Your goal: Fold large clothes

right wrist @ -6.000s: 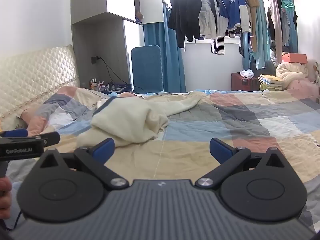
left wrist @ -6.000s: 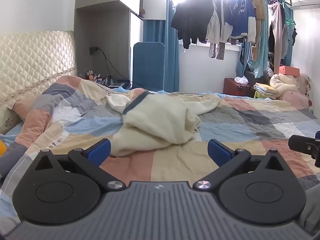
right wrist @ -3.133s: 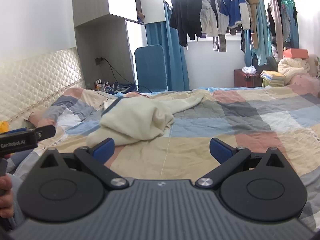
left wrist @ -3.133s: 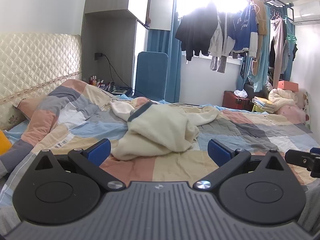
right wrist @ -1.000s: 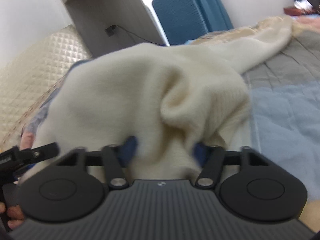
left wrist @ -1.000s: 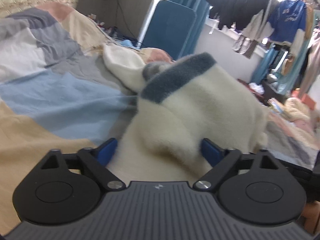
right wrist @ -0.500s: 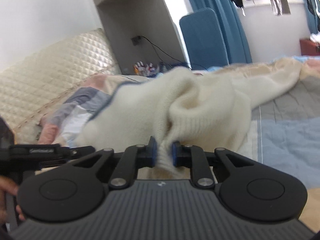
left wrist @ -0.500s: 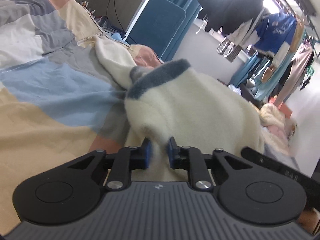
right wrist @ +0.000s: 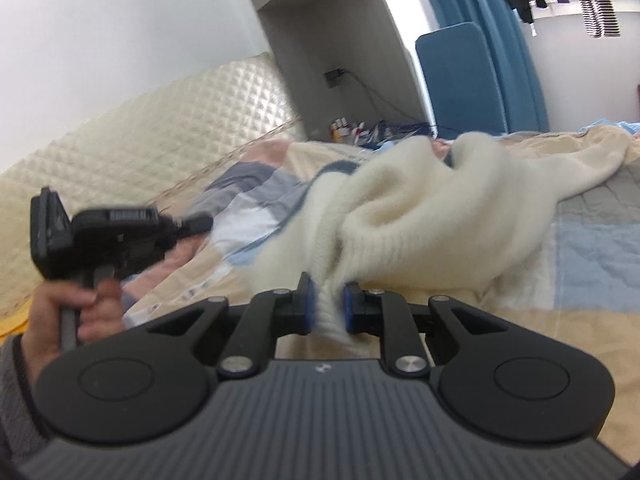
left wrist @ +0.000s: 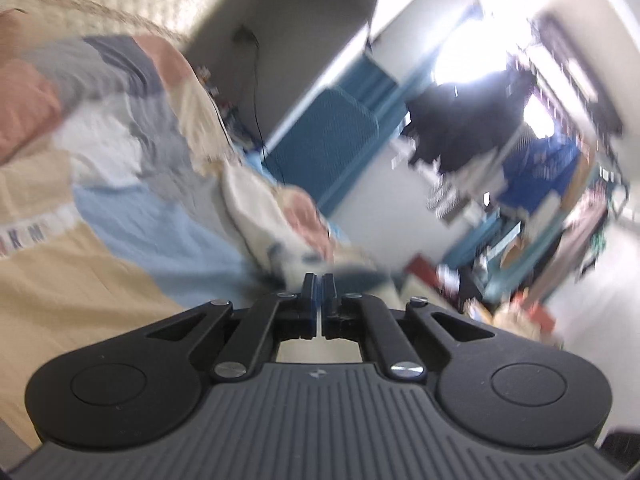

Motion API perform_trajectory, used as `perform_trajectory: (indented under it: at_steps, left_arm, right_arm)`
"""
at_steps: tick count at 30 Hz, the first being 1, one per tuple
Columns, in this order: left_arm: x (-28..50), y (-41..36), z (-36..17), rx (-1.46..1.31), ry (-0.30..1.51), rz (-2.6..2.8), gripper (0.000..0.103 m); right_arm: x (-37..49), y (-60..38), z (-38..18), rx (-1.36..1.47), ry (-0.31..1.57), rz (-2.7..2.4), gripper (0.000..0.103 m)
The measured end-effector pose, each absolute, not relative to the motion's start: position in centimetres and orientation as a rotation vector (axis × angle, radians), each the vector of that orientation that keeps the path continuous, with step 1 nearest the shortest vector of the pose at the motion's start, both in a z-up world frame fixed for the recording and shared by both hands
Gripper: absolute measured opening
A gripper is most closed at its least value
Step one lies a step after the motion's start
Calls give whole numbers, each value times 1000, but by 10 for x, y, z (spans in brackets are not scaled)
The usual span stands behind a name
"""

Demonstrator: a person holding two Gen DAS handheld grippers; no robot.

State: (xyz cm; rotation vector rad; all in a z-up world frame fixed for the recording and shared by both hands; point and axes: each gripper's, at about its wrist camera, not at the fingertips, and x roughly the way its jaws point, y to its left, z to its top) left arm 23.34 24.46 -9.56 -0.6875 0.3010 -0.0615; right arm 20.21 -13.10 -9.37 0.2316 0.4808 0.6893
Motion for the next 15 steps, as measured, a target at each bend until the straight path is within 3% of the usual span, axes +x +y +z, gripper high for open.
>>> perform_trajectory:
  at_steps: [5,11,13,15]
  left_arm:
    - [241,251,-103,-690,390,4,2]
    - [266,234,-126,-649,544,-4,3]
    - [270,229,-126,-622,555,-7,9]
    - [272,226,-128,-610,562,-8,34]
  right_arm:
    - [202,-114,-105,181,531,679,18]
    - [235,-94,-163,154,809,602,20]
    - [242,-99,-170,231,842,598,20]
    - [247,-104,-167,272,852,600,21]
